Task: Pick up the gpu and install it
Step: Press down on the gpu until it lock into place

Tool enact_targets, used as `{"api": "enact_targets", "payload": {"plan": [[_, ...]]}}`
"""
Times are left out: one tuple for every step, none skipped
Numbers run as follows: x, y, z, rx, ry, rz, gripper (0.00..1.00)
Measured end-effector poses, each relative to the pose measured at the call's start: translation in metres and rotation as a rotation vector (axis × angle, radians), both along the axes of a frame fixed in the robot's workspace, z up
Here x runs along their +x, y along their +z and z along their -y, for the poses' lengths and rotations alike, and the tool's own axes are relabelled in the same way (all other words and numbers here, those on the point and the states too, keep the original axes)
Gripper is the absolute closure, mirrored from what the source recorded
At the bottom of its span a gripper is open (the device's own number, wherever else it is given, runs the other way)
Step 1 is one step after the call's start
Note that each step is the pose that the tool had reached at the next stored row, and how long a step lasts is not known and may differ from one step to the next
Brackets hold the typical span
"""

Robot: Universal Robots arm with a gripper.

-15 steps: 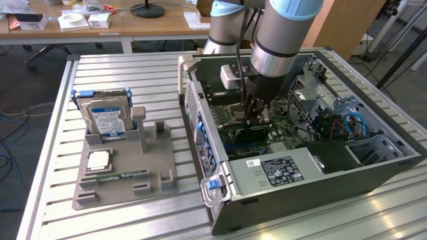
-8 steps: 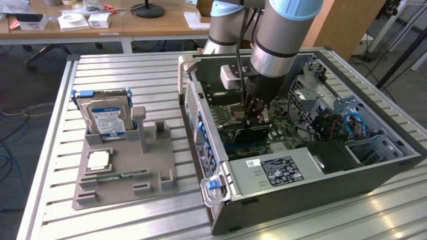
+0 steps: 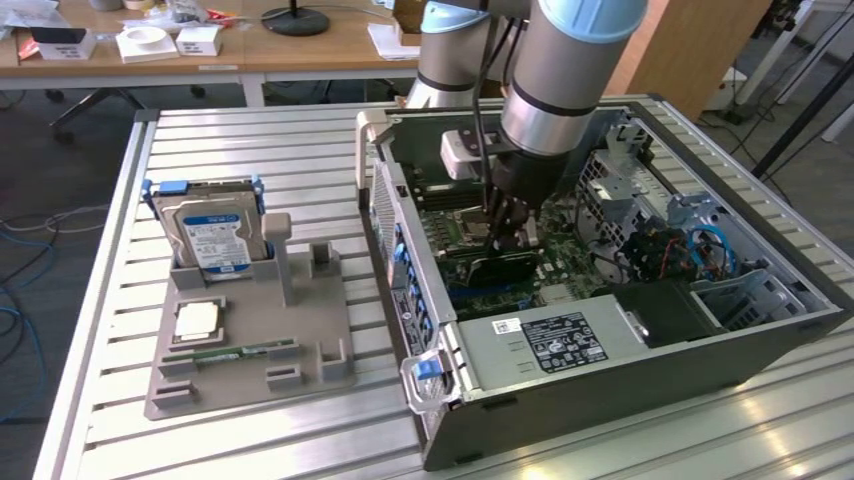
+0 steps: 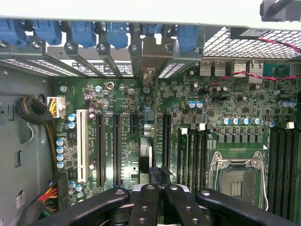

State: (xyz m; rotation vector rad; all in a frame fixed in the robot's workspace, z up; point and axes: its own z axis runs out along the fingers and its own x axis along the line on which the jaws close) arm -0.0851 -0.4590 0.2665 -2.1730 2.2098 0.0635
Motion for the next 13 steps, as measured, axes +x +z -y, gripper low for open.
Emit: {"api": "enact_targets", "payload": {"plan": [[0.0000,0.0000,0.0002,0.0012,0.000,0.0000,0.90],[0.0000,0.0000,0.0005,0.0025,0.000,0.0001,0.90],[0.0000,0.0000,0.0007,0.0040,0.000,0.0001,0.90],[0.0000,0.0000,0.0009,0.0054,0.000,0.0002,0.90],[0.0000,0.0000,0.0011,0.0070,0.000,0.0001,0.90],[0.0000,0.0000,0.0011,0.0079,0.000,0.0002,0.90],[0.0000,0.0000,0.0011,0.0079,0.000,0.0002,0.90],[0.0000,0.0000,0.0011,0.0079,0.000,0.0001,0.90],[0.0000,0.0001,0.0011,0.0081,0.000,0.0002,0.90],[0.0000,0.0004,0.0012,0.0079,0.000,0.0001,0.90],[0.0000,0.0013,0.0012,0.0079,0.000,0.0001,0.90],[0.0000,0.0023,0.0012,0.0079,0.000,0.0001,0.90],[0.0000,0.0036,0.0012,0.0080,0.000,0.0001,0.90]]}}
